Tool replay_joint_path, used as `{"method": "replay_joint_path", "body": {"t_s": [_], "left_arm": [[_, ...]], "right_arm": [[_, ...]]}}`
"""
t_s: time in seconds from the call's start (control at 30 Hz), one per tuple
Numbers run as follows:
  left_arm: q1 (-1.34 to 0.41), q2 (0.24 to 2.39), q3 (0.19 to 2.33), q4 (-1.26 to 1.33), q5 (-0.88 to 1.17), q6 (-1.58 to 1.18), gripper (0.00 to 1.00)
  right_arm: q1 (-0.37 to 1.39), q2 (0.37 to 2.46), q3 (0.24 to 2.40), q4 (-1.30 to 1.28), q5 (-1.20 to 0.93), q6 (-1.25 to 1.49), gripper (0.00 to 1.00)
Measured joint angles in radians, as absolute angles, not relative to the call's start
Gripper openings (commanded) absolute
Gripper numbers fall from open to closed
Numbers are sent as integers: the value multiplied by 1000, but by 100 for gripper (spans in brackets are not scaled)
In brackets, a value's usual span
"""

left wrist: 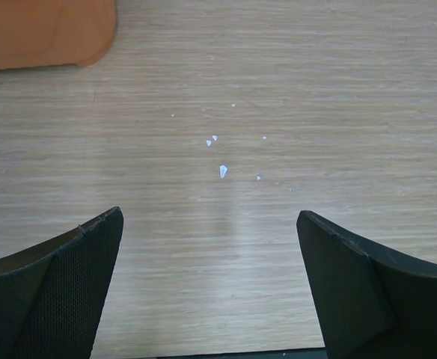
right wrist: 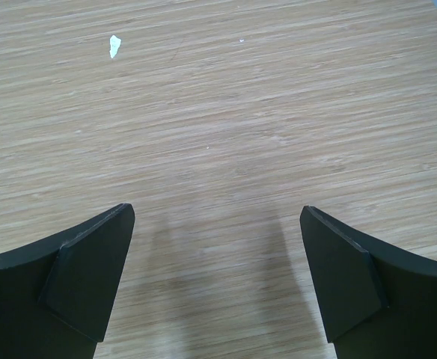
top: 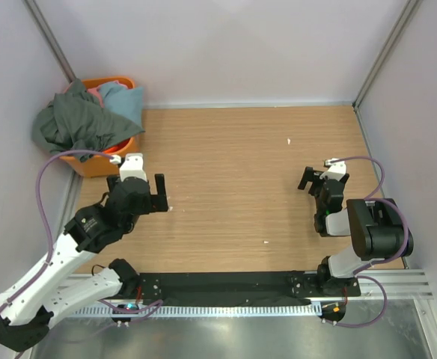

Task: Fold and stack the t-shirts
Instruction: Grab the tshirt from the pile

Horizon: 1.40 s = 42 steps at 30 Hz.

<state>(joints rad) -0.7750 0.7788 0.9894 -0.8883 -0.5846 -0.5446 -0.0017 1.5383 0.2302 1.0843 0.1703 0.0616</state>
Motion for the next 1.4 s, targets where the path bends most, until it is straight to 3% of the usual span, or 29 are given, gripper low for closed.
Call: {"method": "replay_joint_path", "body": {"t_s": [0.43,0.63,0.8,0.97,1.13,1.4], "left_arm": [[-746,800,1050,-941,-785,-532,100],[-468,1008,1318,-919,-765,-459,100],[-200,1213,1459,-920,-641,-474,98],[-15,1375,1481,-918,-549,-509,96],[67,1477,1499,-914,-523,-516,93],[107,1589,1553,-870,-517,-510,86]], "right_arm": [[-2,1538,230,1084,170,61,100],[46,1515,232,1057,247,53,100],[194,1230,406,602,317,155,100],[199,1001,635,421,93,434,100],[243,988,670,228,-57,559,100],[275,975,642,-62,-88,553,100]]}}
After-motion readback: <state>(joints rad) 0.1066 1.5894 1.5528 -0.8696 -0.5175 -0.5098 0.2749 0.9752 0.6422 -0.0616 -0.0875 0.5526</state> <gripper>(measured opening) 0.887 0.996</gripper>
